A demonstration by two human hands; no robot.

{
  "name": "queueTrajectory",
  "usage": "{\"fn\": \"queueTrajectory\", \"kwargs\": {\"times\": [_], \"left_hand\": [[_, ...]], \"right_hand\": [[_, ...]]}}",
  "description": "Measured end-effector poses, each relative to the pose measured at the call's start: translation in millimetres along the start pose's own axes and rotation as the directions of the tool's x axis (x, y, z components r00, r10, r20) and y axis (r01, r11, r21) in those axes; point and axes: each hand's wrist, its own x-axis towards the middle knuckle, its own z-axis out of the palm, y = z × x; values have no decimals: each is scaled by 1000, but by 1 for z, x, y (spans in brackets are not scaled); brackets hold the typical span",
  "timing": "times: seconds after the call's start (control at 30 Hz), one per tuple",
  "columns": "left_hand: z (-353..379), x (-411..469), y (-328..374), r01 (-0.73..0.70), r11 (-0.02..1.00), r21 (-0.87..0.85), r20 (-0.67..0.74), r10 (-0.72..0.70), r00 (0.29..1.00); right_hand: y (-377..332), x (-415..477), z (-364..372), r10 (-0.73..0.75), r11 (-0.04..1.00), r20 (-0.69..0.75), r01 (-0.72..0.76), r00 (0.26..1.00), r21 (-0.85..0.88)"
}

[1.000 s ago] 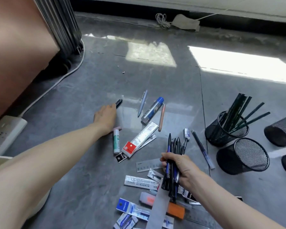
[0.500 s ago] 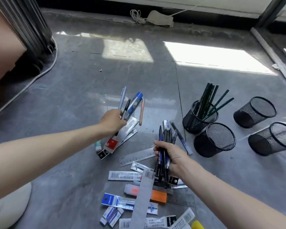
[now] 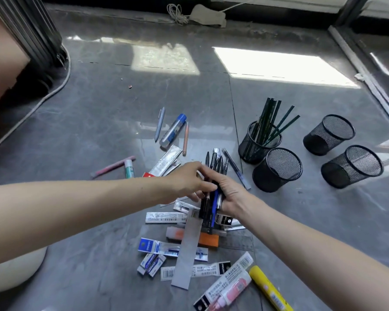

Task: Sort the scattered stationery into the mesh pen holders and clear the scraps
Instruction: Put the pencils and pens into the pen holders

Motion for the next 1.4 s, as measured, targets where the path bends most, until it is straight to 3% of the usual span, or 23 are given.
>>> {"fn": "queueTrajectory", "kwargs": {"times": [0.27, 0.37, 0.43, 0.5, 0.57, 0.63, 0.73, 0.83, 0.87, 0.93, 0.97, 1.07, 1.13, 1.23, 1.3, 1.4], "left_hand": [[4, 33, 0, -37, 987, 155, -43, 45, 998], [7, 63, -2, -107, 887, 448, -68, 153, 986], [12, 82, 0, -177, 641, 747, 0, 265, 964], [19, 96, 4, -231, 286, 930, 121, 355, 927], [30, 106, 10, -295, -45, 954, 289, 396, 872], [38, 114, 10, -325, -287, 901, 422, 410, 809], [47, 118, 13, -302, -531, 792, 550, 403, 732], [54, 119, 17, -359, -636, 683, 630, 264, 731], [55, 118, 19, -353, -647, 676, 639, 275, 719], [52, 112, 21, -299, -590, 750, 584, 379, 718], [51, 107, 23, -283, -492, 823, 512, 428, 745], [46, 89, 35, -238, -90, 967, 252, 472, 845], [45, 71, 43, -190, 185, 964, 102, 402, 910], [44, 54, 48, -135, 539, 832, 21, 212, 977], [37, 45, 50, -103, 783, 613, 24, 112, 993], [23, 34, 50, -31, 954, 299, 31, 23, 999]], "right_hand": [[-4, 0, -36, -93, 985, -213, 59, 973, -159], [-2, -5, -57, -103, 987, -259, 66, 960, -148], [-2, -10, -71, -102, 989, -279, 67, 955, -133], [-2, -13, -82, -100, 987, -296, 57, 950, -151], [-1, -17, -92, -89, 988, -306, 45, 948, -147], [1, -19, -98, -78, 990, -310, 37, 948, -136], [3, -24, -102, -78, 992, -306, 44, 949, -118], [1, -27, -104, -76, 994, -303, 49, 950, -97], [1, -28, -104, -77, 994, -304, 51, 949, -93], [2, -30, -103, -84, 994, -304, 59, 949, -89], [2, -31, -102, -88, 994, -303, 66, 949, -83], [2, -32, -96, -97, 995, -298, 82, 950, -64], [1, -31, -87, -95, 995, -288, 82, 953, -59], [-4, -28, -72, -114, 993, -269, 114, 956, -16], [-8, -28, -61, -137, 988, -246, 149, 960, 33], [-11, -28, -52, -193, 976, -246, 212, 950, 51]]}}
